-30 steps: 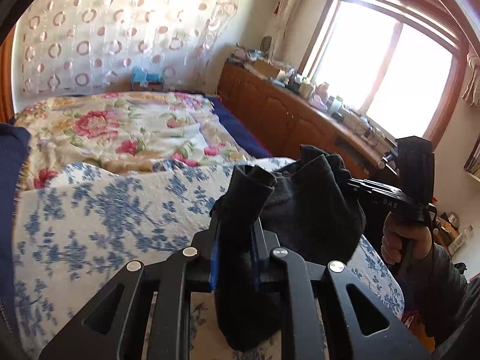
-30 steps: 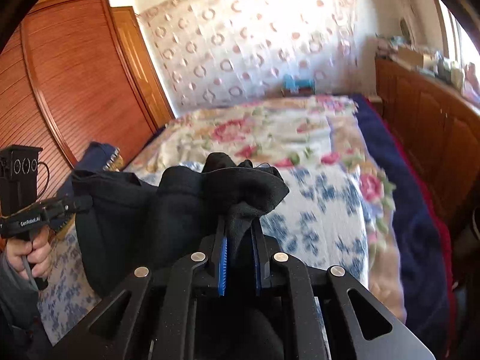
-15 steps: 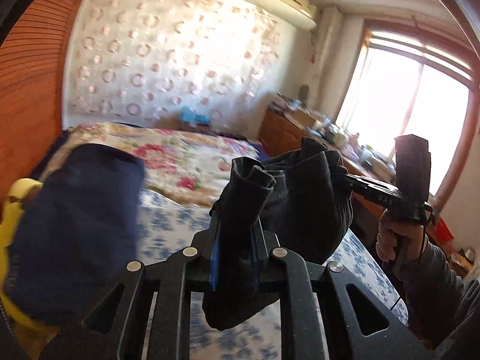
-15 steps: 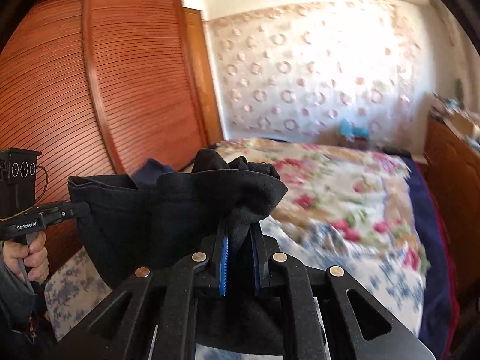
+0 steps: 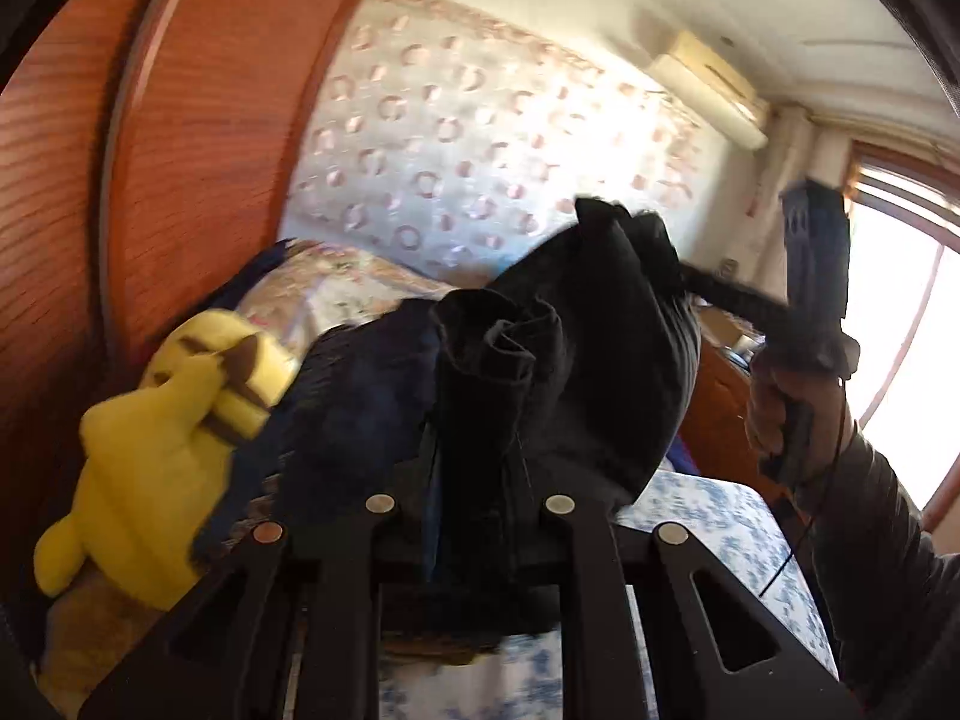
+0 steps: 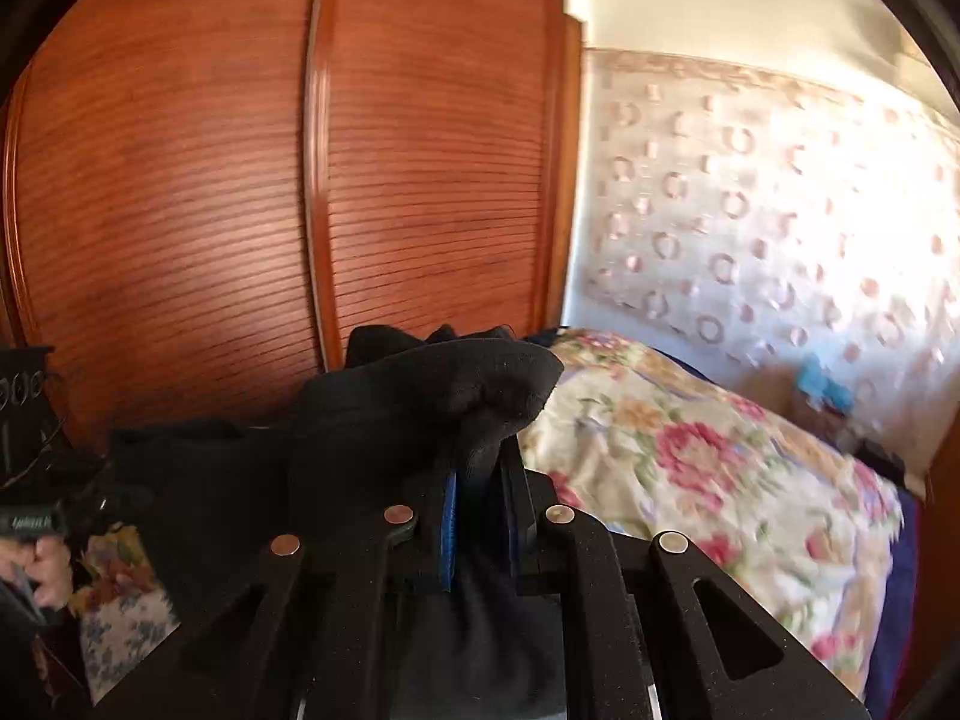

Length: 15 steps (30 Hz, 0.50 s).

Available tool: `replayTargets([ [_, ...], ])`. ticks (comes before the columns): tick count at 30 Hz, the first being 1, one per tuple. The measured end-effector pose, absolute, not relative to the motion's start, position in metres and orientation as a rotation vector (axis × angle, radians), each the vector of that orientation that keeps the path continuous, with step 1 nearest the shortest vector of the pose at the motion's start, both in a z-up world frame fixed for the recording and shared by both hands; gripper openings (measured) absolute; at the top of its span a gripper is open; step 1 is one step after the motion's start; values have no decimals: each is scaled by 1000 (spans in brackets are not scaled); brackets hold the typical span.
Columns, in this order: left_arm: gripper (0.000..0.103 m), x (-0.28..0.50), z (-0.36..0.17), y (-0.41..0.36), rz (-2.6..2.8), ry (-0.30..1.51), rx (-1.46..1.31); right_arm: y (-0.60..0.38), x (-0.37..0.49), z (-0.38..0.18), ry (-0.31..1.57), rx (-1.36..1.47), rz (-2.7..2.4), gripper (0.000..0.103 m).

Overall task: Fold small clothes
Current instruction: 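Carry the shirt with both grippers onto the navy cloth beside the wardrobe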

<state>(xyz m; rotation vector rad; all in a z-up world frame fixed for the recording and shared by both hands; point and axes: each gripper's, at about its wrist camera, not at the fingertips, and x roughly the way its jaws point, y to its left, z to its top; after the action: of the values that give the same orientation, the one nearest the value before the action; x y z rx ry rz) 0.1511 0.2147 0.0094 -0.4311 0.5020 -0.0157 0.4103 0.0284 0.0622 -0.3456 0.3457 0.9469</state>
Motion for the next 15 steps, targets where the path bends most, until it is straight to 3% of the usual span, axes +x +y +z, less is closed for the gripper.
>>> replayTargets([
  [6,17,157,-23,239,58,548,-457,123,449,32,368,-503,970,12],
  [12,21,156,-34,242,110,600,-418,170,493,29,434,-484,927,14],
  [14,34,152,-28,240,135,584,-393,171,505,35,447,-444,900,42],
  [15,39,149,-24,241,143,565,-382,176,498,39,440,-430,895,50],
])
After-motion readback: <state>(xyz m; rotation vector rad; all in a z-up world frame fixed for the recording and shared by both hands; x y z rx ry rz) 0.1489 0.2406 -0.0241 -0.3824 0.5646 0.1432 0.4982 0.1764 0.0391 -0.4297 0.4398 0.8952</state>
